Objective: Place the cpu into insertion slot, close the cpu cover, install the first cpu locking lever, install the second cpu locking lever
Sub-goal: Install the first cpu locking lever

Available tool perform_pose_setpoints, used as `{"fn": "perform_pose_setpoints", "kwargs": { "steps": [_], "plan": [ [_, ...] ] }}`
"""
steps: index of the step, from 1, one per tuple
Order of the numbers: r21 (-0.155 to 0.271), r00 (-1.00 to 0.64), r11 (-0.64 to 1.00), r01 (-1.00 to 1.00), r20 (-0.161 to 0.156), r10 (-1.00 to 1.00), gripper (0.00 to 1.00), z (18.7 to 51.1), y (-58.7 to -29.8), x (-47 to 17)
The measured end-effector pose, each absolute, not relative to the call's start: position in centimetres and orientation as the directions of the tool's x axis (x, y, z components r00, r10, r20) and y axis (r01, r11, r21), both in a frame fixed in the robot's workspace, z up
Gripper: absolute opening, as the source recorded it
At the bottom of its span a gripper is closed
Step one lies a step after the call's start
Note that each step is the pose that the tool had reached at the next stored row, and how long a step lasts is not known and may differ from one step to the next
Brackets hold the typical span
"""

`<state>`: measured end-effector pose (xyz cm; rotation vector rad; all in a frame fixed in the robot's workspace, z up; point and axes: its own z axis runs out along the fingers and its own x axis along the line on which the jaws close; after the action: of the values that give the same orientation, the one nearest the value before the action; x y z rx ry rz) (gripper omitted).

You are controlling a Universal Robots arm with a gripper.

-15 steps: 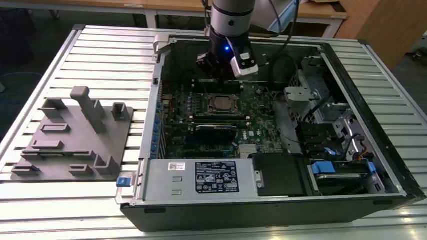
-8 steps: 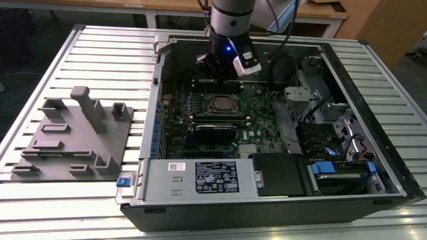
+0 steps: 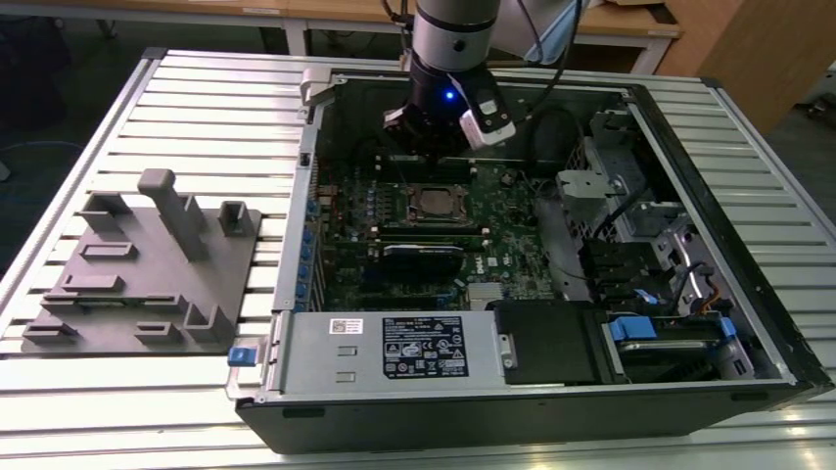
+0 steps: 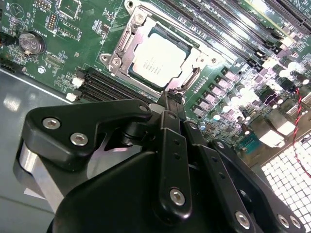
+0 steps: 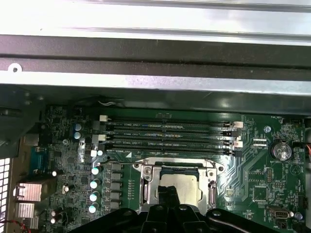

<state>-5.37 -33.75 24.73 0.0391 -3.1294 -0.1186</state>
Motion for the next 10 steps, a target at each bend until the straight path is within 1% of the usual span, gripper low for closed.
{"fn": "perform_pose_setpoints", "kwargs": {
  "steps": [10],
  "plan": [
    [0.076, -1.0, 0.997, -0.025, 0.009, -0.026, 0.1, 24.73, -33.75, -5.46]
  ]
}}
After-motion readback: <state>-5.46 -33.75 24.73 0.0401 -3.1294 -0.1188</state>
